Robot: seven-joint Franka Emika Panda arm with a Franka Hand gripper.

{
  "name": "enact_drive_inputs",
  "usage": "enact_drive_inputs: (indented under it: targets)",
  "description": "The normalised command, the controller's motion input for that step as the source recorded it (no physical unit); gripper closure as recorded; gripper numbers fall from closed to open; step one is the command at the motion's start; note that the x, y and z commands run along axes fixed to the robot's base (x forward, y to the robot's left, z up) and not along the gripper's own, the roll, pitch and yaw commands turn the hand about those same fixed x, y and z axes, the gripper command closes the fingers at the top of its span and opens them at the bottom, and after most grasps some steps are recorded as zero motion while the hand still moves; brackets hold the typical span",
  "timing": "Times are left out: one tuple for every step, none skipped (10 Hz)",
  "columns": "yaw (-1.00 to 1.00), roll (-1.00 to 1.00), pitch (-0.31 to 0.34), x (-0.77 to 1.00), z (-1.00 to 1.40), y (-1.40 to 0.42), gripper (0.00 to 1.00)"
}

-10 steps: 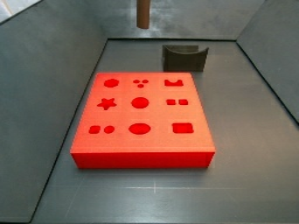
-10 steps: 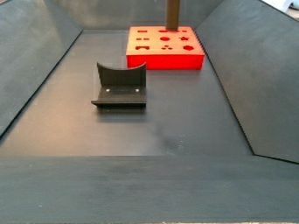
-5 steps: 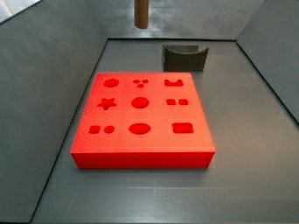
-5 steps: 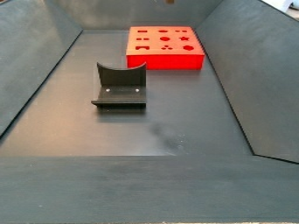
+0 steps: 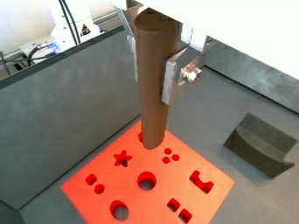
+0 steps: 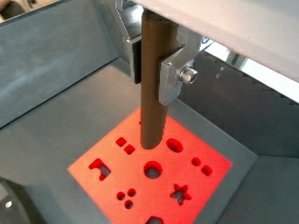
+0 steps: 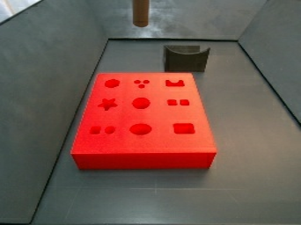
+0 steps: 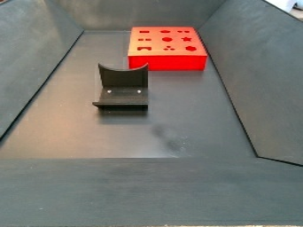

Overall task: Pick up the oval object. Move up. Move to above the board. Insert the oval object.
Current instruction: Insert the oval object.

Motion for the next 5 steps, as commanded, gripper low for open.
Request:
enact_drive_inputs:
  targets:
    - [0.0,0.0,0.017,0.0,-0.07,0.0,1.0]
    - [-0.01,0.05,0.094,0.05,0.0,-0.07,1.0]
    - [0.0,-0.01,0.0,0.0,-0.01,-0.02,1.0]
    - [-0.25,0.0,0.001,0.18,-0.06,-0.07,1.0]
    - [-1.0,0.0,0.0,0.0,-0.1,0.0,1.0]
